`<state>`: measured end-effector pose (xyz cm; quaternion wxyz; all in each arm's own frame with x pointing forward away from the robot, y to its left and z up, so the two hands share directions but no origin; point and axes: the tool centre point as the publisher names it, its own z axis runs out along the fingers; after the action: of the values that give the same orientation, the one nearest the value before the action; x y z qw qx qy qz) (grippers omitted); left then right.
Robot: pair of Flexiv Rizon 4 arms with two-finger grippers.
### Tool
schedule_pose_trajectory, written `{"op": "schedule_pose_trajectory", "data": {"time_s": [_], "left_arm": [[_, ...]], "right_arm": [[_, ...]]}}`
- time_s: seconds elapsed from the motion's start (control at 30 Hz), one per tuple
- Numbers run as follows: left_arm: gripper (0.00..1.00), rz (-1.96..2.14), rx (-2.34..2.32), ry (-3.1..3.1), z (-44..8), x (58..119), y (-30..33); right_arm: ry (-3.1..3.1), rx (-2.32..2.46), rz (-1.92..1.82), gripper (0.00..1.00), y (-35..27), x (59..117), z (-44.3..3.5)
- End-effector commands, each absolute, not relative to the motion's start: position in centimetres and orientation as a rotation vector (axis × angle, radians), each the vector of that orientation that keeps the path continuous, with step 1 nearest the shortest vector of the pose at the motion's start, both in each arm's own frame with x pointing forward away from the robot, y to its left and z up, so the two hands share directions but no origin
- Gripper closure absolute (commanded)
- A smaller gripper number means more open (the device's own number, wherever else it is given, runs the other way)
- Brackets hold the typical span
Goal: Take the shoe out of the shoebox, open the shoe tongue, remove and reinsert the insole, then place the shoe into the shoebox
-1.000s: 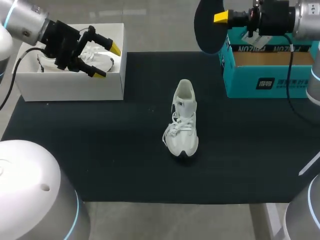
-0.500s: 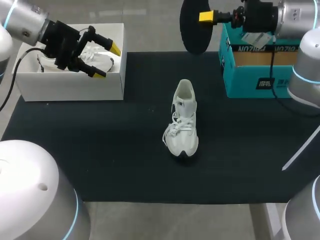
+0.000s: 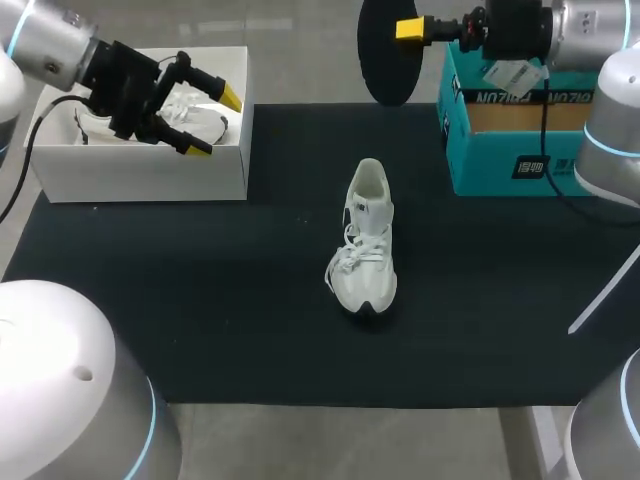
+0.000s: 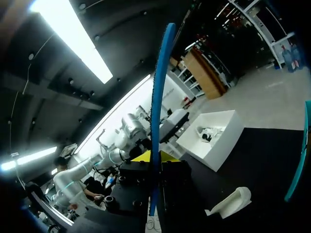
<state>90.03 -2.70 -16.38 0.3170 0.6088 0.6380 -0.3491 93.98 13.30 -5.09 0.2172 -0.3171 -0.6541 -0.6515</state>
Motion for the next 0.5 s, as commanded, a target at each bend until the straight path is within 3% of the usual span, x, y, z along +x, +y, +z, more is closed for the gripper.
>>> {"op": "schedule_pose_trajectory", "data": {"time_s": [0.03,0.2,0.5], "left_arm": [[0.0,-0.917,1.606,1.681,-16.4,90.1,-2.7],[0.0,-0.917,1.606,1.681,-16.4,90.1,-2.7],[0.0,-0.917,1.606,1.681,-16.4,90.1,-2.7]], "right_arm": [[-1.811,-0.879,-1.806,1.0,13.4,94.0,-5.2],[-1.828,-0.877,-1.803,1.0,13.1,94.4,-5.4],[-1.882,-0.957,-1.709,1.0,13.2,94.2,-10.9]]}}
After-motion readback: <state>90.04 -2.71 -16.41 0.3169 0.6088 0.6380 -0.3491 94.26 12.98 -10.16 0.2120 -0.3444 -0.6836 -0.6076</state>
